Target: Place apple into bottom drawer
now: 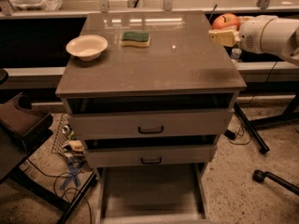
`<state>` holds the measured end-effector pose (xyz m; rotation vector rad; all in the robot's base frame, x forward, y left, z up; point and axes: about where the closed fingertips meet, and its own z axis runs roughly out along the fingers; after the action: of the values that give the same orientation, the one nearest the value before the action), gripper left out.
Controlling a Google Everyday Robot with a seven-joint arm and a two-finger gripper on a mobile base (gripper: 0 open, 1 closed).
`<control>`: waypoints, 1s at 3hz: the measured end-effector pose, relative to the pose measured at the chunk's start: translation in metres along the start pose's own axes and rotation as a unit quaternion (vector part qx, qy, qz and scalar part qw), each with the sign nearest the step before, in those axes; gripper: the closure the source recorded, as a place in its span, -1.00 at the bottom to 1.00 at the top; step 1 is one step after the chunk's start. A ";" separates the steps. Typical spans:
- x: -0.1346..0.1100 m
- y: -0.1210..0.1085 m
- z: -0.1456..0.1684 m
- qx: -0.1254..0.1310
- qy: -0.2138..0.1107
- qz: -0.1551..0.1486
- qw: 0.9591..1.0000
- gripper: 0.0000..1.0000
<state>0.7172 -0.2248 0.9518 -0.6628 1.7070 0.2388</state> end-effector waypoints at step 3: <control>0.091 0.045 -0.139 0.026 0.083 0.059 0.994 1.00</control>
Offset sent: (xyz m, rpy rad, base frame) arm -0.1692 -0.0755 -0.0592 -0.0028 0.1942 -0.1386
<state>0.5671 -0.2846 0.8917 -0.5564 1.9089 0.2257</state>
